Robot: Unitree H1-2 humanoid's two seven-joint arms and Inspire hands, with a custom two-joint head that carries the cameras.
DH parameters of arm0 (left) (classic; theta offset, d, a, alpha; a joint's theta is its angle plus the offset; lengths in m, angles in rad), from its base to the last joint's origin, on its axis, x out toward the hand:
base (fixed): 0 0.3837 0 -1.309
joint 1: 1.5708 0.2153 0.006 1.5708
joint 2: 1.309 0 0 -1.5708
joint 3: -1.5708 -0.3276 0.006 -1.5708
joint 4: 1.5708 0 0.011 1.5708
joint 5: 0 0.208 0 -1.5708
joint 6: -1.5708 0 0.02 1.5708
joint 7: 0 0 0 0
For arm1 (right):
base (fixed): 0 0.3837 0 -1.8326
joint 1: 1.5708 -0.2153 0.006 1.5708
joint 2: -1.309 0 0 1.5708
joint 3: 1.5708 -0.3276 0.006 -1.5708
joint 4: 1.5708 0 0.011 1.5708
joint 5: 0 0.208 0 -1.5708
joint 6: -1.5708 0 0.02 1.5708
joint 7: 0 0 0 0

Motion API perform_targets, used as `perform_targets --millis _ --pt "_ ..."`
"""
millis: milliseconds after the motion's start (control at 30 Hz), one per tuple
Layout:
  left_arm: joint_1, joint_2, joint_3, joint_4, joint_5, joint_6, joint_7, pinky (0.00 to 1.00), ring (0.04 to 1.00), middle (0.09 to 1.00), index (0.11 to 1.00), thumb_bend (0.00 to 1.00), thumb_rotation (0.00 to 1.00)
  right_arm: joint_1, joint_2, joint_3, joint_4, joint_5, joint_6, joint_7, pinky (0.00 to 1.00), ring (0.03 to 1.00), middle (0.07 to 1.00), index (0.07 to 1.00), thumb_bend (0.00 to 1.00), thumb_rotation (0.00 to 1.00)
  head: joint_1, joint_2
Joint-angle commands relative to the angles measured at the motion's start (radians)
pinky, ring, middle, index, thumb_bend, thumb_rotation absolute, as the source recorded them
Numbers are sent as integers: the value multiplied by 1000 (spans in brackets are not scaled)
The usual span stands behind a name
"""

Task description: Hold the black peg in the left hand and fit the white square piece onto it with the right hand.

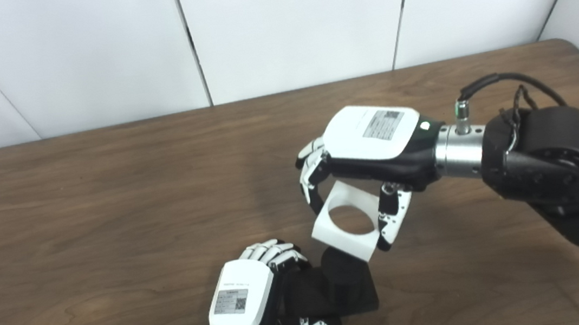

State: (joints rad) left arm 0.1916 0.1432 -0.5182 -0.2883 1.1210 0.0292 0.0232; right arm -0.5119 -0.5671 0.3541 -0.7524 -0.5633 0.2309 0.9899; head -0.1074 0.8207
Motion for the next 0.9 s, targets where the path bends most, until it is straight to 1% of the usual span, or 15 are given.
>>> perform_targets --millis 0,300,600,867 --pt "-3 -1 -9 22 42 14 -27 805 811 752 486 515 54 -20 -6 -13 -14 -1 -19 -14 768 846 725 481 524 129 1 2" --pt "-5 -5 -9 20 45 14 -27 806 810 748 486 515 54 8 -1 4 -14 -1 -26 -8 774 851 717 481 524 129 5 8" --pt "-8 -11 -11 20 53 15 -26 801 806 746 485 516 54 25 3 21 -9 0 -39 -9 795 860 730 481 523 127 8 11" --pt "-9 -14 -11 16 48 17 -36 809 811 750 486 515 53 46 12 33 1 -11 -51 -18 788 862 726 481 524 128 10 14"
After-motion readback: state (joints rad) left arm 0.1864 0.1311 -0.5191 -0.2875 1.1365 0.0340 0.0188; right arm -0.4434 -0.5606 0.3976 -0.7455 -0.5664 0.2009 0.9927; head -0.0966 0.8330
